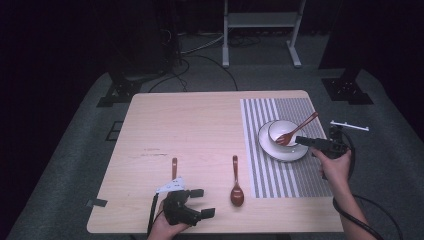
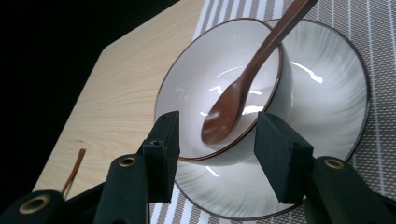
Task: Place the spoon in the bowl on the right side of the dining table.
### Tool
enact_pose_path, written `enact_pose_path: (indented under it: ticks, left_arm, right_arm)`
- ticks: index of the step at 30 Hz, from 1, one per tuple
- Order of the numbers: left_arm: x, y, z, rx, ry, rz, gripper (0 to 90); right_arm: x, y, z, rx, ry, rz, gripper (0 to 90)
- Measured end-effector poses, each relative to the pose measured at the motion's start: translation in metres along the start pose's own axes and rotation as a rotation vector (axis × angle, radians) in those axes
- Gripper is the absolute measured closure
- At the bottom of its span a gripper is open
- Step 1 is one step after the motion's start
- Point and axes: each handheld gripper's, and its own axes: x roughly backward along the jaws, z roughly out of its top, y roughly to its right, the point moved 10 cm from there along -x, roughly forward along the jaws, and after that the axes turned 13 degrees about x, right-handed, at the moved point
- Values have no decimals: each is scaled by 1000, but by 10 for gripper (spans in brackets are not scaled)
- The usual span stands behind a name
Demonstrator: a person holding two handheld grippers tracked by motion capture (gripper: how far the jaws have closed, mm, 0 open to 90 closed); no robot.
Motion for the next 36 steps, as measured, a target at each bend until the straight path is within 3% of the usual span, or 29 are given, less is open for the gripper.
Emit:
enact_pose_path:
  ticks: [13, 36]
  left_arm:
    - [0, 0, 1, 4, 5, -1, 2]
    - [0, 0, 1, -2, 8, 1, 3]
  right_arm:
    - [5, -12, -12, 46, -8, 3, 495]
    - [7, -28, -43, 58, -23, 42, 484]
